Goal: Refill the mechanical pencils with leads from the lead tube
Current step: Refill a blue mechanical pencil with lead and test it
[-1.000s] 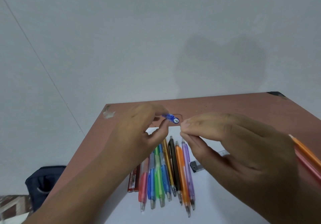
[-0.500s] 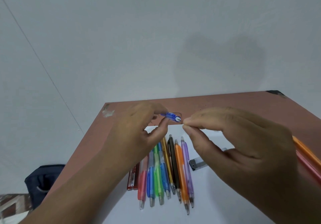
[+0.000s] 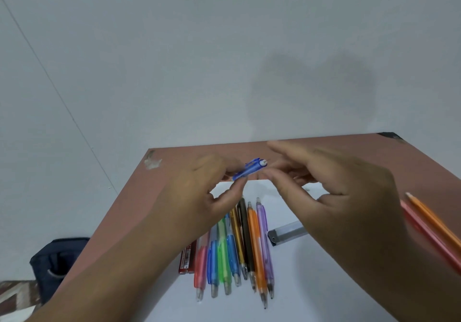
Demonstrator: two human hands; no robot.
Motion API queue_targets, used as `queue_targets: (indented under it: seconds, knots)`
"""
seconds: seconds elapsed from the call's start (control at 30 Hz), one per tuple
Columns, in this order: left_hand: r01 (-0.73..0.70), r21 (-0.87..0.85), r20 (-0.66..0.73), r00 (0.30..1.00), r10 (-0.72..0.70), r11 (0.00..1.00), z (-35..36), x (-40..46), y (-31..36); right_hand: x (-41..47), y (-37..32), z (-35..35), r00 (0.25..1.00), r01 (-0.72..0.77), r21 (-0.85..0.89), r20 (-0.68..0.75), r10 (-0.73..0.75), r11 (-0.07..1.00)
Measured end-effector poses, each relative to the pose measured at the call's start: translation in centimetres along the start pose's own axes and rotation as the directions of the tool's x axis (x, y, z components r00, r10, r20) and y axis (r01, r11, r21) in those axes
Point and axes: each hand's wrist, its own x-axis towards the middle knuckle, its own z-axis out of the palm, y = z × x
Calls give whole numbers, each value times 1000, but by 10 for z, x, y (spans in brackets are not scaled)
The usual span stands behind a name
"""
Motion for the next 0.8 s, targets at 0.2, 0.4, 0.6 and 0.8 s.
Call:
queue_targets:
  seconds: [0.2,0.4,0.6,0.8]
  knots:
    - [100,-58,40,994,-98,993,-2,0,-2,-1,23,-6,991,-27,-137,-133,8,990]
    - [176,-71,36,984,-174,982,-4,-1,-7,3,64,-14,962,-258,-233,27,271,938]
    - [233,-43,69,971,-230,972,-6,0,-11,1,84,-16,732,-424,-389,385,563,818]
    - [215,-41,34,976,-213,976,-4,-2,-18,3,83,-8,682,-441,-426,413,604,790]
